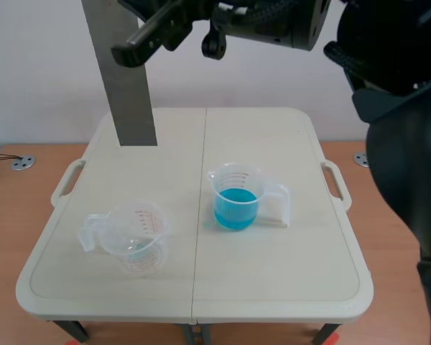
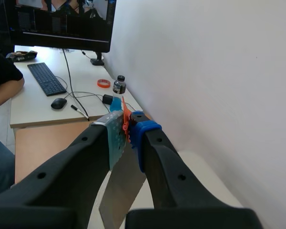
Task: Hold the metal plate by the orange handle, dip it into the blue solution, take it out and point at it, then put the plate back in the beaker on the left.
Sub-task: 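Put the plate into the left beaker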
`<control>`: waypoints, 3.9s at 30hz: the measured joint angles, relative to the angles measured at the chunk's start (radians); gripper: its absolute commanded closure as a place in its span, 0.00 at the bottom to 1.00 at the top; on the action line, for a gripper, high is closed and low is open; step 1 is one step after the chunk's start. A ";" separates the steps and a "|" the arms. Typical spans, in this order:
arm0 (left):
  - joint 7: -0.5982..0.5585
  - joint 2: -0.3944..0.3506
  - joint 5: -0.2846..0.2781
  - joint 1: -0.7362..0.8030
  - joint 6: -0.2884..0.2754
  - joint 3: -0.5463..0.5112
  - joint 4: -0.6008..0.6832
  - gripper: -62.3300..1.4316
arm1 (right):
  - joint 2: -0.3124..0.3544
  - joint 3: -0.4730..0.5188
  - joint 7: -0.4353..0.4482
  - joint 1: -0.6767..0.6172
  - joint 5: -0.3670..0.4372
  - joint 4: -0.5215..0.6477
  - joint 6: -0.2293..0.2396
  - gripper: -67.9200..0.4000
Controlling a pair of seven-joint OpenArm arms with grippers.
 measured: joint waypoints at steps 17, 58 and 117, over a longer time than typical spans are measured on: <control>0.000 0.000 0.011 0.000 -0.001 0.000 -0.043 0.96 | -0.051 -0.084 -0.023 0.000 -0.025 -0.046 0.000 0.97; 0.000 0.028 0.011 0.000 -0.014 0.000 -0.044 0.96 | -0.051 -0.103 -0.018 0.000 -0.027 -0.289 0.001 0.97; 0.007 0.056 0.011 -0.006 -0.053 0.000 -0.044 0.96 | -0.053 -0.138 0.038 0.000 -0.111 -0.623 0.000 0.66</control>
